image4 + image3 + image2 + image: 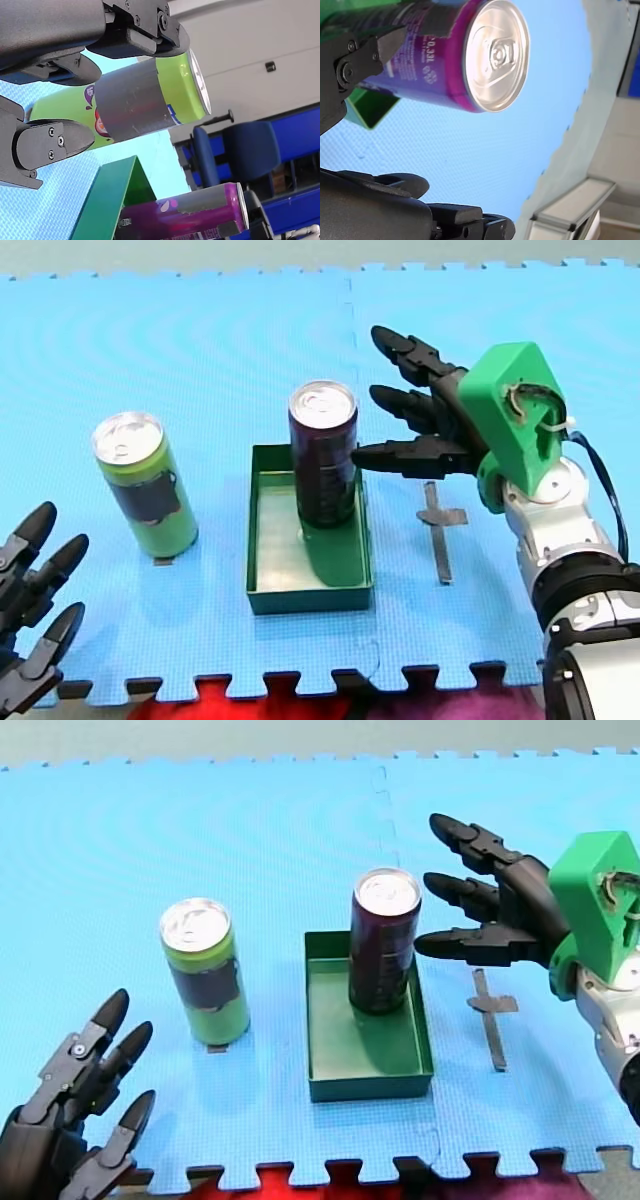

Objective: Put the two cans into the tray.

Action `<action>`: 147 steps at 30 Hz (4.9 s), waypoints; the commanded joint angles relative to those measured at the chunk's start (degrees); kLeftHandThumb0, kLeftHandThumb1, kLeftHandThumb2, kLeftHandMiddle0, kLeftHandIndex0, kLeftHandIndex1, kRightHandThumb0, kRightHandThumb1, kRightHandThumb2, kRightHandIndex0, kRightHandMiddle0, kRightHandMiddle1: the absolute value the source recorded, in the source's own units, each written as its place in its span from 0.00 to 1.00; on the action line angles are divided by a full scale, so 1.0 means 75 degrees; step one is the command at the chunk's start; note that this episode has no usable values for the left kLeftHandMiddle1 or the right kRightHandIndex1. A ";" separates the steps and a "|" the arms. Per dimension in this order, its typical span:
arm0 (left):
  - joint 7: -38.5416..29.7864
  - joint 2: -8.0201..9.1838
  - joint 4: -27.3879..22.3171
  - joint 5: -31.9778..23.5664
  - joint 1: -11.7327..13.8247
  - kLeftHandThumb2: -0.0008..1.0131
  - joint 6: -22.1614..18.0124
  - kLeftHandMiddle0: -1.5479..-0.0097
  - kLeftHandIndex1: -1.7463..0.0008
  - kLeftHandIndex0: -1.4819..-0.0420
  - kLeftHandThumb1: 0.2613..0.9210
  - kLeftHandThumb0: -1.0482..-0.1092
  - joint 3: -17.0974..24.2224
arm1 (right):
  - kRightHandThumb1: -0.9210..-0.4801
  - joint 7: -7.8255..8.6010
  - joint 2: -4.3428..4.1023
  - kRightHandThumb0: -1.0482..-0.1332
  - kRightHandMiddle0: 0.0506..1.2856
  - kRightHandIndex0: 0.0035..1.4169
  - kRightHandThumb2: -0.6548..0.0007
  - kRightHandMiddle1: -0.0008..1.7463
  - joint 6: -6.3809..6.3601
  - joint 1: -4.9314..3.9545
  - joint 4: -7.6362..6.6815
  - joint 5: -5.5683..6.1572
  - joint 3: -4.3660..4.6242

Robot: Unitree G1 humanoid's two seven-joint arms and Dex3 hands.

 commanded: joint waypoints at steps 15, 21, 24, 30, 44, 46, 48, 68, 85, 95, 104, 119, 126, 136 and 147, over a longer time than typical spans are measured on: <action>-0.0270 0.0049 0.0352 -0.0316 -0.0156 0.50 -0.0167 0.73 1.00 0.80 1.00 0.00 0.0166 | 0.52 -0.0095 -0.0887 0.20 0.07 0.22 1.00 0.00 0.0087 0.0375 0.0005 -0.0427 0.0270; -0.0321 0.0044 0.0468 -0.0357 -0.0186 0.50 -0.0223 0.72 1.00 0.80 1.00 0.01 0.0211 | 0.53 -0.0028 -0.0901 0.22 0.08 0.22 1.00 0.00 0.0166 0.0375 -0.0004 -0.0390 0.0254; -0.0333 0.0043 0.0433 -0.0388 -0.0167 0.51 -0.0180 0.72 1.00 0.80 1.00 0.01 0.0226 | 0.53 0.0045 -0.0934 0.24 0.08 0.22 1.00 0.00 0.0204 0.0411 -0.0019 -0.0342 0.0219; -0.0307 0.0045 0.0364 -0.0372 -0.0134 0.51 -0.0086 0.73 1.00 0.80 1.00 0.02 0.0257 | 0.56 0.0397 -0.0942 0.36 0.23 0.34 1.00 0.03 0.0406 0.0550 0.0000 0.0046 -0.0083; 0.2332 0.0167 0.0586 0.1882 -0.0439 0.19 0.0507 0.60 1.00 0.83 1.00 0.00 0.0777 | 0.56 -0.0001 -0.0806 0.52 0.42 0.55 0.99 0.01 0.0213 0.1139 -0.0195 0.0078 -0.0121; 0.2303 0.0262 0.0787 0.1705 -0.0677 0.05 0.0657 0.59 1.00 0.84 0.89 0.05 0.0765 | 0.55 -0.0126 -0.0737 0.52 0.42 0.56 0.99 0.01 0.0166 0.1176 -0.0114 0.0006 -0.0067; 0.2356 0.0287 0.0859 0.1620 -0.0859 0.02 0.0720 0.58 1.00 0.85 0.87 0.06 0.0743 | 0.54 -0.0197 -0.0692 0.52 0.43 0.56 0.99 0.01 0.0136 0.1182 -0.0052 -0.0022 -0.0054; 0.2377 0.0756 0.1101 0.1728 -0.1799 0.00 0.1288 0.83 1.00 0.92 0.84 0.00 0.0372 | 0.48 -0.0274 -0.0486 0.44 0.45 0.62 0.99 0.00 -0.0076 0.1216 0.0136 0.0073 -0.0207; 0.1422 0.0682 0.2260 0.0922 -0.2454 0.00 0.0616 0.88 1.00 0.95 0.75 0.00 0.0359 | 0.44 -0.0322 -0.0355 0.40 0.46 0.65 1.00 0.00 -0.0104 0.1250 0.0161 0.0128 -0.0296; 0.0614 0.0634 0.1939 0.0486 -0.2376 0.00 0.1335 0.87 1.00 0.94 0.75 0.00 0.0173 | 0.43 -0.0322 -0.0366 0.38 0.47 0.66 1.00 0.00 -0.0107 0.1278 0.0180 0.0148 -0.0370; -0.1459 0.0901 0.1598 -0.0442 -0.2324 0.03 0.2350 0.86 1.00 0.94 0.87 0.00 0.0127 | 0.43 -0.0315 -0.0343 0.38 0.47 0.67 1.00 0.00 -0.0161 0.1292 0.0193 0.0189 -0.0441; -0.2715 0.0905 0.2650 -0.1084 -0.3152 0.02 0.3372 0.82 0.99 0.92 0.95 0.00 0.0550 | 0.46 -0.0226 -0.0351 0.40 0.46 0.68 1.00 0.00 -0.0234 0.1308 0.0231 0.0260 -0.0556; -0.2935 0.0884 0.3105 -0.1070 -0.3373 0.02 0.3148 0.80 0.99 0.91 0.95 0.00 0.0723 | 0.48 -0.0221 -0.0349 0.42 0.46 0.68 1.00 0.00 -0.0240 0.1324 0.0236 0.0269 -0.0586; -0.2701 0.0736 0.3090 -0.1075 -0.3412 0.00 0.3296 0.76 0.99 0.90 0.78 0.00 0.0876 | 0.52 0.0068 -0.0336 0.46 0.45 0.68 1.00 0.00 -0.0182 0.1314 0.0291 0.0475 -0.0786; -0.2446 0.0783 0.2867 -0.0744 -0.3347 0.00 0.3328 0.77 1.00 0.90 0.76 0.00 0.0752 | 0.57 0.0305 -0.0331 0.50 0.44 0.68 1.00 0.00 -0.0138 0.1289 0.0342 0.0625 -0.0960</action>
